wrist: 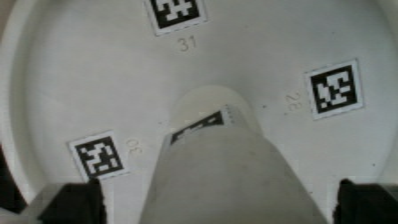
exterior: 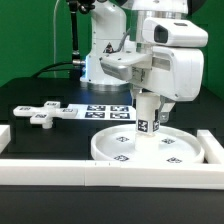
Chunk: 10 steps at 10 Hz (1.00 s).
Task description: Assemble round table
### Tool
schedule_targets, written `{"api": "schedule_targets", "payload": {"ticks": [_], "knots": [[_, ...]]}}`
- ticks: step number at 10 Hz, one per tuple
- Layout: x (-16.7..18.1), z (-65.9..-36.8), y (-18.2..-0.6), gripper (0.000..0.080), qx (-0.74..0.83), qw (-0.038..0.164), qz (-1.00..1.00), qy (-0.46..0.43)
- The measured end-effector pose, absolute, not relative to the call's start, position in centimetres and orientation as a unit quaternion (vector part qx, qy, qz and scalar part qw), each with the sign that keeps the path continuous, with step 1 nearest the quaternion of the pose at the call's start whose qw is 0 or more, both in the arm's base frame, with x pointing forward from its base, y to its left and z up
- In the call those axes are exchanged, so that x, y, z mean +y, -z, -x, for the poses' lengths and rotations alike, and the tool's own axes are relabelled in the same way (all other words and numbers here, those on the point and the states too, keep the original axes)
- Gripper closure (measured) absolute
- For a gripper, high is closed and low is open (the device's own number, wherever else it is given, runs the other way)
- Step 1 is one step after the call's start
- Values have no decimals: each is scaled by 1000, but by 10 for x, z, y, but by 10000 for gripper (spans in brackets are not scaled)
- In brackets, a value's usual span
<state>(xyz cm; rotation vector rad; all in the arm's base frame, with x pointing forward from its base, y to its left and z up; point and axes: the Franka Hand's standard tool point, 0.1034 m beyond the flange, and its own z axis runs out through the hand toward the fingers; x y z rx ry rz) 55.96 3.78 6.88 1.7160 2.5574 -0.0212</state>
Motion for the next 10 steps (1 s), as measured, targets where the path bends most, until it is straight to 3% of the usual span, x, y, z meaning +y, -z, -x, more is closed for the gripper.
{"api": "schedule_targets", "payload": {"ticks": [1, 2, 3, 7, 10], "knots": [[37, -560, -69, 177, 830, 31, -557, 7], [37, -560, -69, 349, 830, 31, -558, 7], [37, -560, -69, 393, 829, 31, -558, 7], [36, -560, -68, 393, 817, 30, -576, 7], [34, -557, -68, 393, 721, 20, -693, 17]]}}
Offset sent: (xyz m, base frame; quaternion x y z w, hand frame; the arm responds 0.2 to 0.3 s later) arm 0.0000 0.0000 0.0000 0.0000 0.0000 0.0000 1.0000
